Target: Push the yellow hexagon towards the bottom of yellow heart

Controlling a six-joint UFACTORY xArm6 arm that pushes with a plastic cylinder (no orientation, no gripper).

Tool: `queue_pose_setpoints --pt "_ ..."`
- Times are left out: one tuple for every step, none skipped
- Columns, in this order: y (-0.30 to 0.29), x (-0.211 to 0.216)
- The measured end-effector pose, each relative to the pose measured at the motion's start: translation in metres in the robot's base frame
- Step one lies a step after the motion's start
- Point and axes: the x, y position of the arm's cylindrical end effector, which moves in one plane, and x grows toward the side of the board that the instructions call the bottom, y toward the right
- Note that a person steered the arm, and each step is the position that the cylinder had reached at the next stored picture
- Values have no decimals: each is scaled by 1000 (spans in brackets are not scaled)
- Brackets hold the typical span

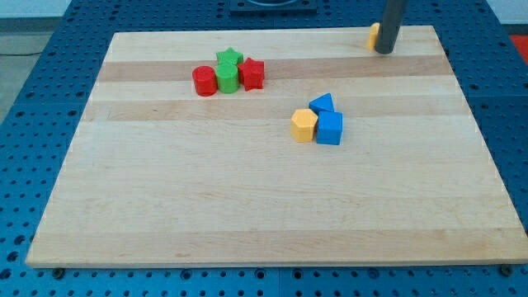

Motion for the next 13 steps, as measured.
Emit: queue_pose_setpoints --pt "-3 0" --pt "-36 18" --pt "-80 45" --pt "-113 74" --pt "-153 102" --pt "-190 136" --pt "-197 178" --pt "-196 213" --pt "-161 217" --pt "-144 201" --pt "-144 175" --pt "-145 146" --pt "-168 140"
